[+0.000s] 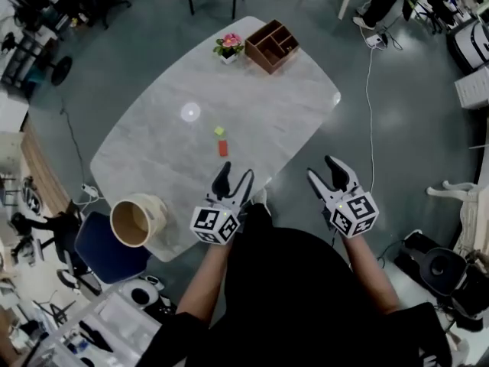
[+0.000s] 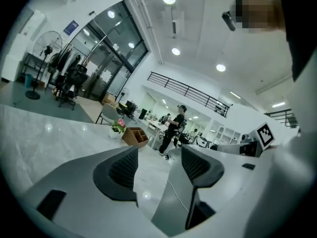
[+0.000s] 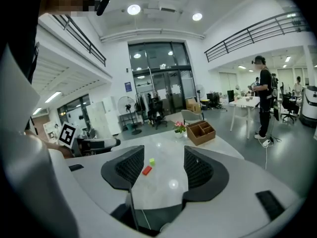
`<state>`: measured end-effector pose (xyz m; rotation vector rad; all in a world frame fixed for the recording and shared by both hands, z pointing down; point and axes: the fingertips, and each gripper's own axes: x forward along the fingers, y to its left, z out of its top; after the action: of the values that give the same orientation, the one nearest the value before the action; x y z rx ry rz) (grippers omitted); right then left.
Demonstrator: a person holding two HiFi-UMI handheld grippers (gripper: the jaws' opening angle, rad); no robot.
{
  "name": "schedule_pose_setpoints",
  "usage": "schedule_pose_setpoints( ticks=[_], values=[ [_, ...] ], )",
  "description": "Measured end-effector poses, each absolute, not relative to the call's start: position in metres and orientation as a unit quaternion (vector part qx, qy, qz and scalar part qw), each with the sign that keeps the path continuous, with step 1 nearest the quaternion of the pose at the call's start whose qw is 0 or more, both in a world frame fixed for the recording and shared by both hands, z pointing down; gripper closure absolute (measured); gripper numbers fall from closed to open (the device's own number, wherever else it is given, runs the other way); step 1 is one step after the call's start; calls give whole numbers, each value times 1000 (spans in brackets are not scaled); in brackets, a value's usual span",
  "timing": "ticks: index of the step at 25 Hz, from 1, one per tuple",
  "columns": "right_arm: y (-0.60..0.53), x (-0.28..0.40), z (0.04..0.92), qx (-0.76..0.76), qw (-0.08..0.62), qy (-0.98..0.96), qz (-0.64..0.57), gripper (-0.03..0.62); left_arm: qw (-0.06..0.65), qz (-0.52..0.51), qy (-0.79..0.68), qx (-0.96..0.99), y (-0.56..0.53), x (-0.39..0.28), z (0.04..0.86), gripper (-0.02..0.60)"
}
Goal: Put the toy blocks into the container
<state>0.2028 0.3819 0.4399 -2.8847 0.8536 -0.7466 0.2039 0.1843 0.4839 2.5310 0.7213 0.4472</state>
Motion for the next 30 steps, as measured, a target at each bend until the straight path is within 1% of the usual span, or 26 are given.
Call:
schedule_pose_setpoints(
  ticks=[4, 8, 23, 30],
  values=[
    [346, 236, 456, -920, 19, 302, -249, 375, 230, 182, 236, 926, 156, 221, 516, 329],
    [316, 260, 455, -914, 18, 321, -246, 375, 229, 193, 213, 930, 135, 229, 529, 328],
    [235, 302, 471, -853, -7, 449, -266, 375, 221, 189, 121, 949, 95, 236, 534, 327],
    [205, 331, 492, -804, -13, 523, -283, 375, 233, 219, 50, 946, 87, 257, 570, 327]
  ],
)
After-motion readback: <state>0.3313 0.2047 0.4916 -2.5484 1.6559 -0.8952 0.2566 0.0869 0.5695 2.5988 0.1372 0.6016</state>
